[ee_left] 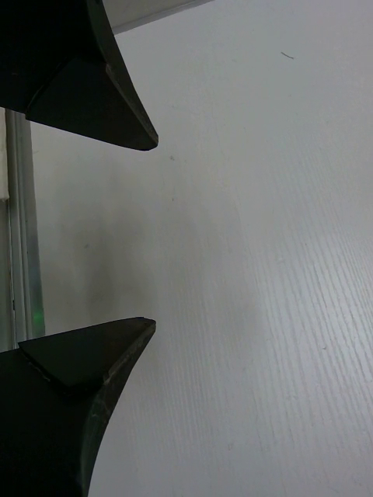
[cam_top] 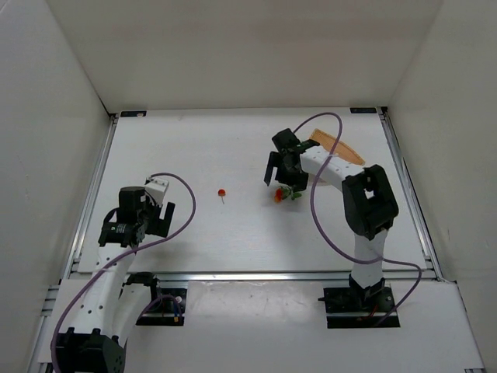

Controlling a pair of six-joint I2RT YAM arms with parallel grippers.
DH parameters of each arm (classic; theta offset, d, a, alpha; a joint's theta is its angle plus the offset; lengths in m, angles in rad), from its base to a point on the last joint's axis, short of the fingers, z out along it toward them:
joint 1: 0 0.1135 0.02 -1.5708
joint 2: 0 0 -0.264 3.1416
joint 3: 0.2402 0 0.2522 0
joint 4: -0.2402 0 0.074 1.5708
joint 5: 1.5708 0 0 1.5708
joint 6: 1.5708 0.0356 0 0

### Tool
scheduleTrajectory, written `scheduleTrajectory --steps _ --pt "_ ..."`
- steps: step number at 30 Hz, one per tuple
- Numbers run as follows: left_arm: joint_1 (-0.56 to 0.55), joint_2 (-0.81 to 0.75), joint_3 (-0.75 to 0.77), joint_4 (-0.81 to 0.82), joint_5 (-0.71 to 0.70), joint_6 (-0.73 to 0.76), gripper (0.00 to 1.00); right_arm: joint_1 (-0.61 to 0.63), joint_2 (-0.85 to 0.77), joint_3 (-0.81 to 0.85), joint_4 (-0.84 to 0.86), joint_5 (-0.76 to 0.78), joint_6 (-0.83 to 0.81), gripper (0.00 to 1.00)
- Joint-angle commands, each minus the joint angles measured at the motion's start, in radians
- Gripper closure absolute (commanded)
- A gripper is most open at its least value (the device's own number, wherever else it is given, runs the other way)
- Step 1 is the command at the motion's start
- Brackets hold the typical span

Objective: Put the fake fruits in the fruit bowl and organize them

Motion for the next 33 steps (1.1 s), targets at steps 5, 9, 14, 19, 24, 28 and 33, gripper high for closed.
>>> scheduleTrajectory --steps 5,9,14,19,24,28,33 --pt "0.010 -0.003 -0.006 0.004 0.012 0.009 0.00 -0.006 0.103 0.119 -0.054 0.034 0.114 0.12" --pt "0.010 -0.003 -0.006 0.004 0.012 0.009 0.00 -0.006 0.132 0.118 -0.076 0.023 0.133 0.36" --pt "0.010 -0.003 -0.006 0.004 0.012 0.018 0.00 0.015 0.132 0.084 -0.097 0.023 0.133 0.59" --pt "-0.005 0.034 0.043 -0.005 0.023 0.070 0.00 0.015 0.095 0.075 -0.097 0.043 0.121 1.00" --pt "-0.071 0.139 0.185 -0.006 0.041 0.205 0.00 0.035 -0.009 0.122 -0.097 0.089 0.056 1.00" --pt "-0.149 0.297 0.322 -0.006 0.041 0.214 0.00 0.005 -0.121 0.165 -0.106 0.112 0.035 1.00" --pt "-0.270 0.530 0.459 -0.006 0.052 0.167 0.00 -0.110 -0.143 0.234 -0.122 0.112 0.015 1.00"
